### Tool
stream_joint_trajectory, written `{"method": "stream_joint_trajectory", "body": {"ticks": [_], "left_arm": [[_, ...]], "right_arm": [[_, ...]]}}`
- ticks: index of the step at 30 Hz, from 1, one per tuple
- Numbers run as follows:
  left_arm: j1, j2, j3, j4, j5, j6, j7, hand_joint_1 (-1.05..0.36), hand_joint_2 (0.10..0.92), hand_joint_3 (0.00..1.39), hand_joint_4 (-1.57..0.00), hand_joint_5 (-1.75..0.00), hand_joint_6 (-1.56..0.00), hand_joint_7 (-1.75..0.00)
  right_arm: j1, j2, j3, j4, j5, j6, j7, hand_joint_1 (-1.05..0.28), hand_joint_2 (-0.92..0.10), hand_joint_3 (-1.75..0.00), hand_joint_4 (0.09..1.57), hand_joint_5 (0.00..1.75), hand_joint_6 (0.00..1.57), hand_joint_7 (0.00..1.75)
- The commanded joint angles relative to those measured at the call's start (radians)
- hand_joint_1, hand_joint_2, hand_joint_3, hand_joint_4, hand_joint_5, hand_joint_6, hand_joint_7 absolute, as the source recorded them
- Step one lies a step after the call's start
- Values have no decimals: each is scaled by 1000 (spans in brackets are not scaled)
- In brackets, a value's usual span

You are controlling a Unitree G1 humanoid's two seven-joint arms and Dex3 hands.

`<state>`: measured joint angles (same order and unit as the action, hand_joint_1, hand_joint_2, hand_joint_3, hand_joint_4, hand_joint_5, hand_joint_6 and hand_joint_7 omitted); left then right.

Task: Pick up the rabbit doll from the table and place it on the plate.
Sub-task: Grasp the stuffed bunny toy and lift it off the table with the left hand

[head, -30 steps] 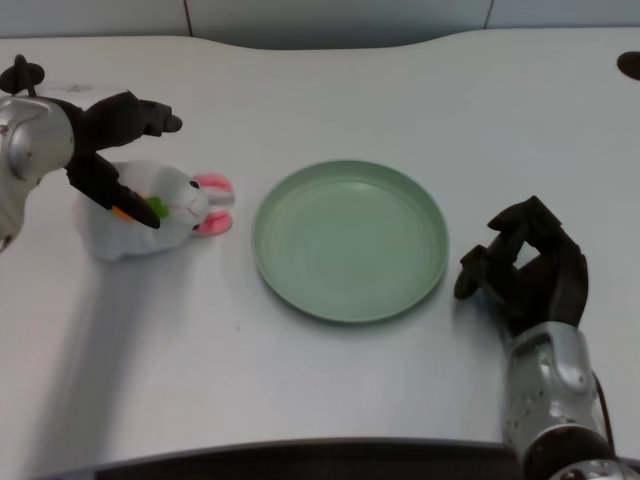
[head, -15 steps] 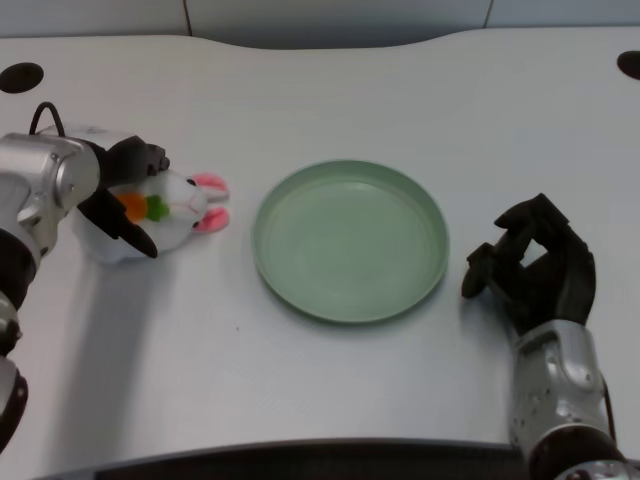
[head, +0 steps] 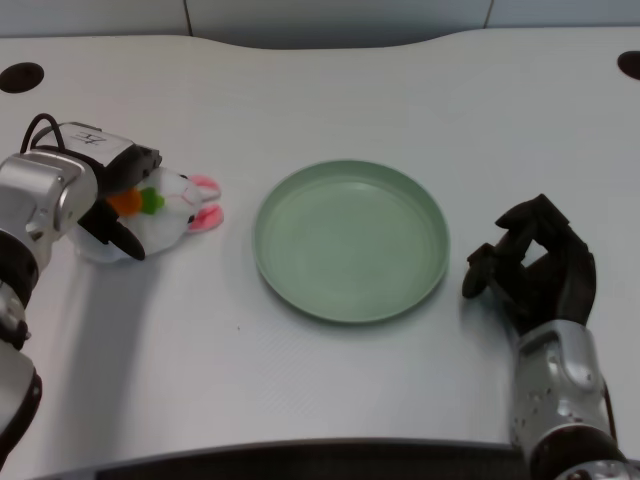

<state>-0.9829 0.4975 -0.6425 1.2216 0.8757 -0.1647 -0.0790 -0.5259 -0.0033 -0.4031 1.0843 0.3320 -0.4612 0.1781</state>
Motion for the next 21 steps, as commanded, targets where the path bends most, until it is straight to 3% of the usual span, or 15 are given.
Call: {"method": "stream_joint_trajectory", "body": {"ticks": [1, 4, 7, 12, 14, 15, 16, 18, 19, 21], "left_arm": [[13, -12, -4, 17, -7, -15, 34, -950, 918, 4, -100, -363, -245, -16], [21, -19, 5, 22, -16, -27, 76, -927, 920, 4, -131, -375, -264, -21], [32, -31, 30, 28, -45, -33, 119, -769, 883, 0, -337, -349, -448, -40], [36, -41, 70, 45, -97, -31, 116, -624, 856, 0, -648, -286, -772, -71], [33, -44, 71, 51, -102, -18, 105, -577, 857, 1, -819, -292, -951, -86], [29, -47, 68, 54, -102, -5, 90, -566, 858, 0, -864, -282, -994, -76], [26, -49, 66, 56, -103, 3, 80, -534, 853, 0, -1003, -329, -1062, -87], [25, -49, 64, 56, -105, 9, 71, -502, 837, 0, -1108, -366, -1126, -103], [26, -48, 63, 54, -105, 4, 69, -493, 833, 0, -1130, -373, -1141, -107], [28, -45, 59, 52, -101, -1, 68, -460, 781, 0, -1082, -552, -1163, -203]], "right_arm": [[14, 4, 0, -4, 4, 10, 2, -1048, -276, -1556, 1559, 1445, 1090, 1740], [14, 4, 2, 1, 0, 3, -1, -1048, -276, -1560, 1556, 1448, 1091, 1740], [12, 3, 0, 3, 2, 1, 1, -1048, -293, -1521, 1568, 1435, 1098, 1717], [15, 5, 4, -7, -1, 1, -4, -1048, -306, -1521, 1555, 1446, 1096, 1734], [17, 7, 0, -6, 4, -5, 5, -1048, -304, -1518, 1547, 1450, 1089, 1733], [17, 7, -1, -8, 8, 3, 6, -1048, -304, -1517, 1545, 1452, 1087, 1732], [17, 8, -3, -10, 12, 9, 6, -1048, -295, -1514, 1548, 1453, 1084, 1734], [18, 8, -3, -11, 15, 11, 5, -1048, -290, -1515, 1552, 1451, 1082, 1736], [19, 6, -1, -12, 14, 10, 7, -1048, -290, -1517, 1553, 1450, 1082, 1736], [20, 3, 2, -14, 13, 12, 9, -1048, -293, -1526, 1549, 1448, 1079, 1744]]}}
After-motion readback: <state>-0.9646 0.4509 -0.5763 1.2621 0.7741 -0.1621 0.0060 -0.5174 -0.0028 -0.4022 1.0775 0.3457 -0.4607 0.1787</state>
